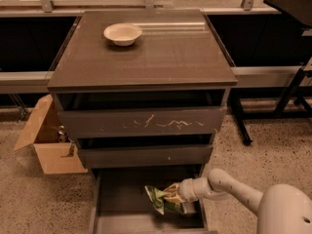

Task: Place green jalapeno chip bag into bottom drawer

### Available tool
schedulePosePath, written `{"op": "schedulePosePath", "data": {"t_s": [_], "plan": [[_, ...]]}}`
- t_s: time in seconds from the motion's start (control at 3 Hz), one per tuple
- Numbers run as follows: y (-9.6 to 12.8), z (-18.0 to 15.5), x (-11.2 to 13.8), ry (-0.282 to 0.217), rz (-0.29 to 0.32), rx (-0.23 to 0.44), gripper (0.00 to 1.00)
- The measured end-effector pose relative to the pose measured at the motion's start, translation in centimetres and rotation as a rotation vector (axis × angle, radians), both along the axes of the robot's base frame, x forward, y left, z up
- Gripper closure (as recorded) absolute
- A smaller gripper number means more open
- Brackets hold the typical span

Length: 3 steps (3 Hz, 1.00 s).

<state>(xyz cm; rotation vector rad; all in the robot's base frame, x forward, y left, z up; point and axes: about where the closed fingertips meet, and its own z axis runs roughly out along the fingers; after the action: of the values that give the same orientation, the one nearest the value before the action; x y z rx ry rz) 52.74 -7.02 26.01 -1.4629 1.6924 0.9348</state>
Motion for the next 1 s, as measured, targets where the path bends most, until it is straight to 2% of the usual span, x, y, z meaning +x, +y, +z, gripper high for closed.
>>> {"op": "schedulePosePath", "data": {"t_s": [0.33, 0.67, 1.0], "plan": [[-0.5, -2.5, 1.5, 0.020, -0.016, -0.002, 0.53], [-1.9, -3.4, 2.6, 0.020, -0.049, -0.007, 0.22], [-3.9, -3.5, 3.2, 0.014, -0.094, -0.010, 0.01]]}}
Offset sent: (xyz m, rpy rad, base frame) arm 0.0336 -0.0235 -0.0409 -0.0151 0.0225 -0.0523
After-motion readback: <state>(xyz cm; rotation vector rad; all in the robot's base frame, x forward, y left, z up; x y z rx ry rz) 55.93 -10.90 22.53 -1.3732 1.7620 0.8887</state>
